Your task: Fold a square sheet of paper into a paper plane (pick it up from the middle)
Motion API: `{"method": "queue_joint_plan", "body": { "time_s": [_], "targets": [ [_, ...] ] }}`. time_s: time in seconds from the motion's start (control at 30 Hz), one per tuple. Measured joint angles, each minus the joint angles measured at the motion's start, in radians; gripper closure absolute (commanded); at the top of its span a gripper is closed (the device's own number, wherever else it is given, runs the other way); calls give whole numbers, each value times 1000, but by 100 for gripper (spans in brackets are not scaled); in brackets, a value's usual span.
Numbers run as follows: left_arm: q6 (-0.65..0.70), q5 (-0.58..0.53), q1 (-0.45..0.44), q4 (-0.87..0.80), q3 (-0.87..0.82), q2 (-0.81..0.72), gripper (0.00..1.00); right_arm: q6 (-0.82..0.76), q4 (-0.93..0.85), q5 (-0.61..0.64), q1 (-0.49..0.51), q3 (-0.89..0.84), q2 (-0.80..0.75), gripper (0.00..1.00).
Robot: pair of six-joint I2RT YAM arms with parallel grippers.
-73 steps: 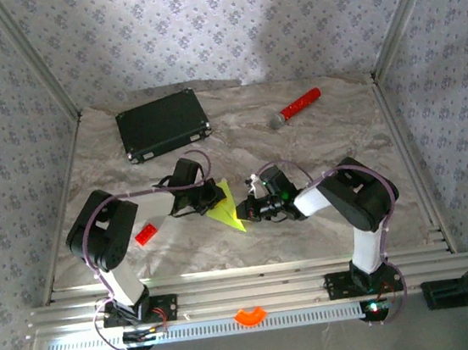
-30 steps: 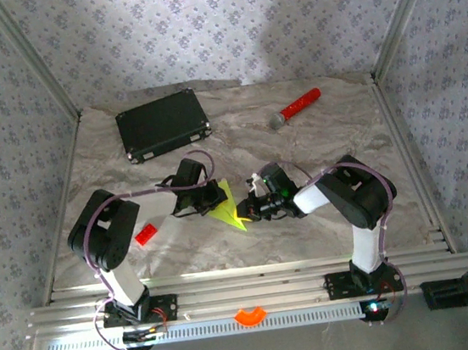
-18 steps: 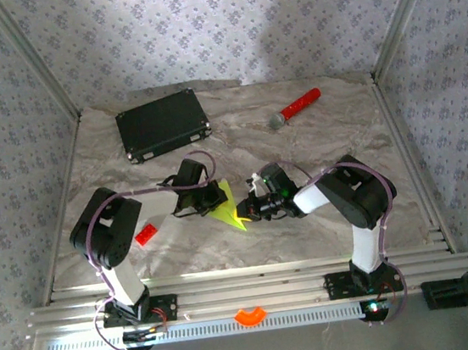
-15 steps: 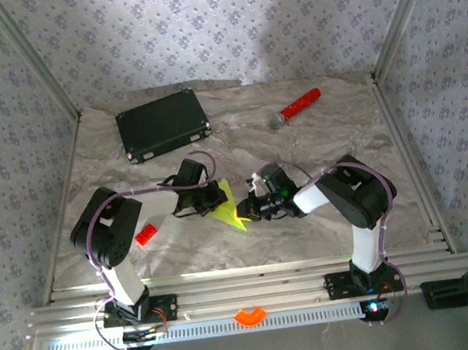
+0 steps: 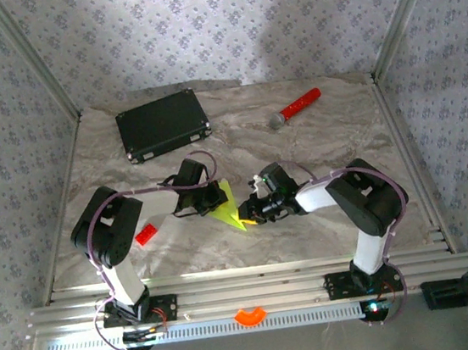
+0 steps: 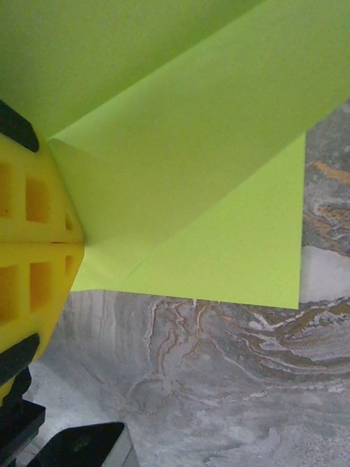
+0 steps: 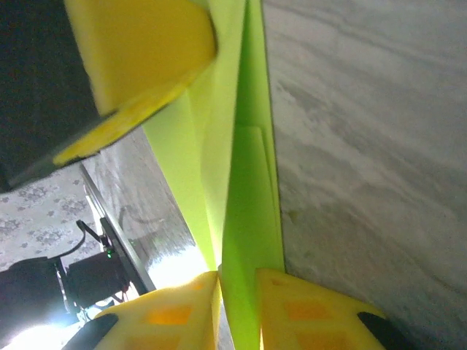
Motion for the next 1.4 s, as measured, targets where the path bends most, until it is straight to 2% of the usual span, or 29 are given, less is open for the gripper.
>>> {"method": "queue_joint_plan", "body": {
  "time_s": [0.13,0.3,0.67,0.93,1.0,1.2,1.27,1.4],
  "targets": [
    [0,2,0,1,0,1,93,-24,-29,6,6,3,-6,81],
    [0,6,0,2,0,2,94,-45,-56,28,18,5,-6,93],
    [0,6,0,3,0,3,94,-51,-90,46,32,-4,-39,79],
    [0,10,0,4,0,3,94,-88,-126,83,49,-5,-45,94],
    [0,10,0,5,0,3,94,-90,-131,94,53,-4,-45,93],
    [0,10,0,5,0,3,94,-95,-145,113,65,-1,-63,82],
    [0,10,0,5,0,3,94,-100,-168,125,72,-1,-75,82],
    [0,10,0,5,0,3,94,-109,-193,137,75,-2,-80,92]
  ]
}}
